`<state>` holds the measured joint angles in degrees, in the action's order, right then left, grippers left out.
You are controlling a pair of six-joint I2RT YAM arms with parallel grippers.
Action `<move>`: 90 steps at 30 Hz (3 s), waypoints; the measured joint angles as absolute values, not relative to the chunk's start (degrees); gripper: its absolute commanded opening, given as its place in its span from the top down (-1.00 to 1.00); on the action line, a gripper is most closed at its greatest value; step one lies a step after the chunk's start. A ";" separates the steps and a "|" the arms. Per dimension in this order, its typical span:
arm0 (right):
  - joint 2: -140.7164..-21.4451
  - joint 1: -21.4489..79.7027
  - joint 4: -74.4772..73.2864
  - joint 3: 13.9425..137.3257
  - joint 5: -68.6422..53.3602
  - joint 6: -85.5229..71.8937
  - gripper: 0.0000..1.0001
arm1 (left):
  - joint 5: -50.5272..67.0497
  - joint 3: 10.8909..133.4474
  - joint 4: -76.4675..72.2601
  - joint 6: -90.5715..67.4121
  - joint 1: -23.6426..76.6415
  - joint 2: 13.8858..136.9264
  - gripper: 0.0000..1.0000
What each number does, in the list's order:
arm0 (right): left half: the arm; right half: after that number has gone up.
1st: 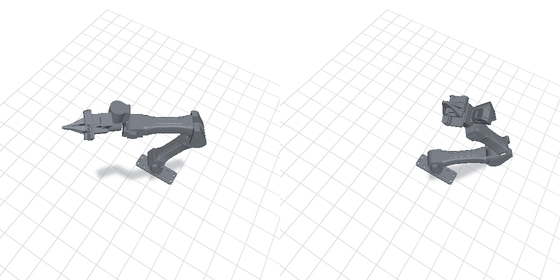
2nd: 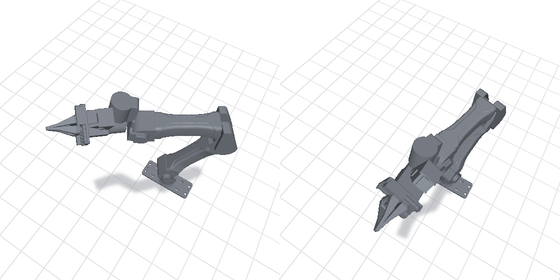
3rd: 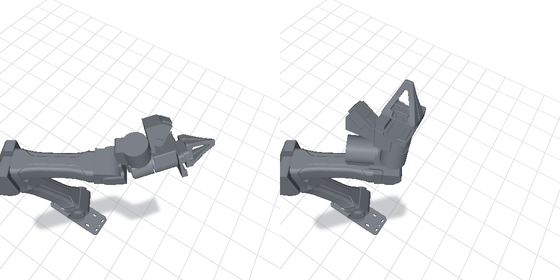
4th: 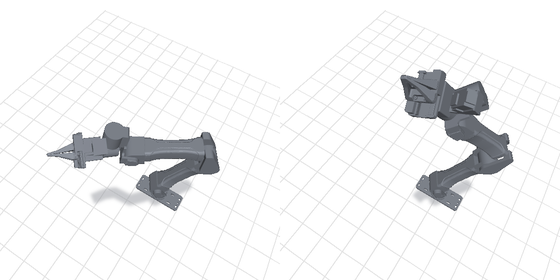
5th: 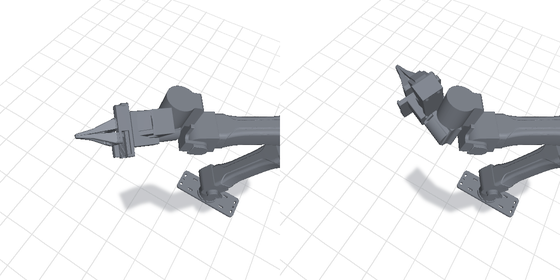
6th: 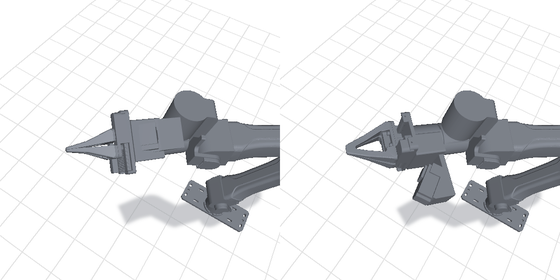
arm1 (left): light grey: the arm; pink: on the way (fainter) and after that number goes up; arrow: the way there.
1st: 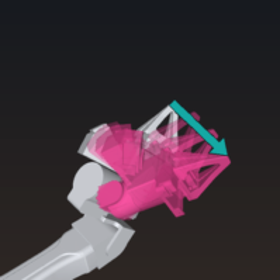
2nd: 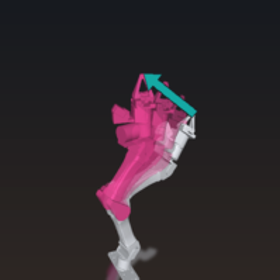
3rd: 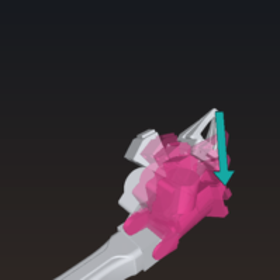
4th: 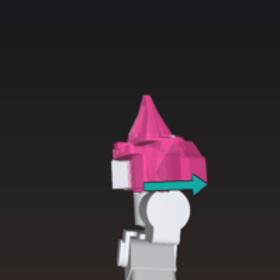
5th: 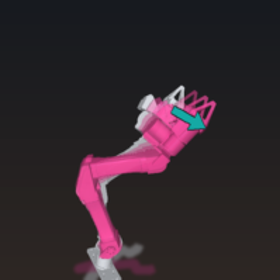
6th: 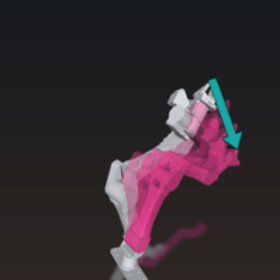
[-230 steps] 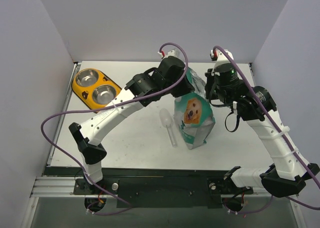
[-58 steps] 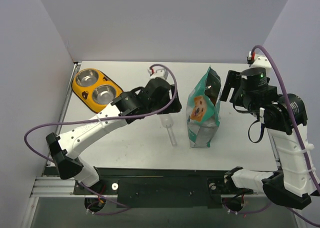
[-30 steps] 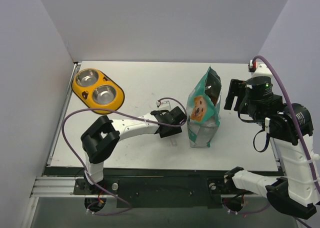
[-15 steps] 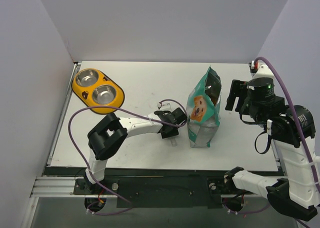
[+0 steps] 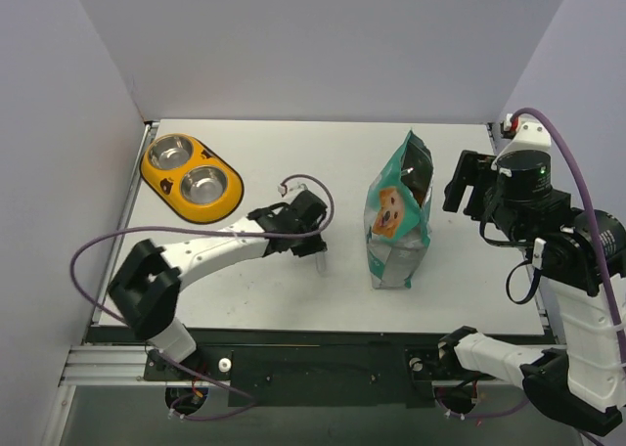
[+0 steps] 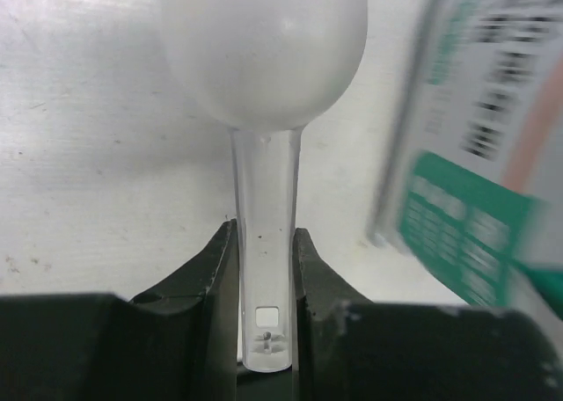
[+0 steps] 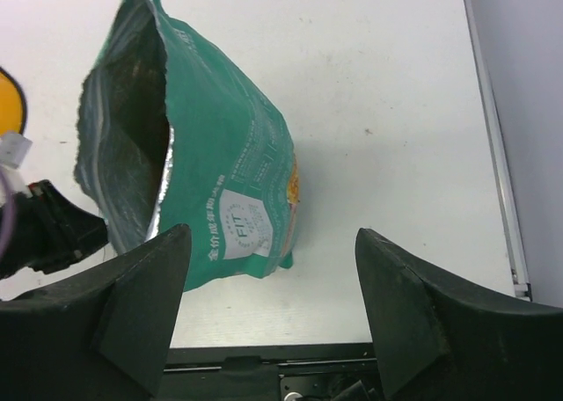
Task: Serve the pet food
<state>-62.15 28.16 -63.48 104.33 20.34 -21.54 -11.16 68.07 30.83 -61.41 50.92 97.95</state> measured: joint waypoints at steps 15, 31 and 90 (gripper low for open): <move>-65.41 28.05 -49.84 106.34 -4.16 -28.75 -0.49 | 9.91 62.50 -4.21 -59.94 46.61 59.27 1.00; -67.22 22.35 -20.08 99.09 -36.51 -46.57 -0.41 | 41.87 69.89 -51.42 -90.28 40.75 79.66 1.00; -66.74 26.79 -36.73 97.78 -3.27 -55.24 1.00 | -5.08 75.66 3.44 -42.35 60.23 66.89 -0.22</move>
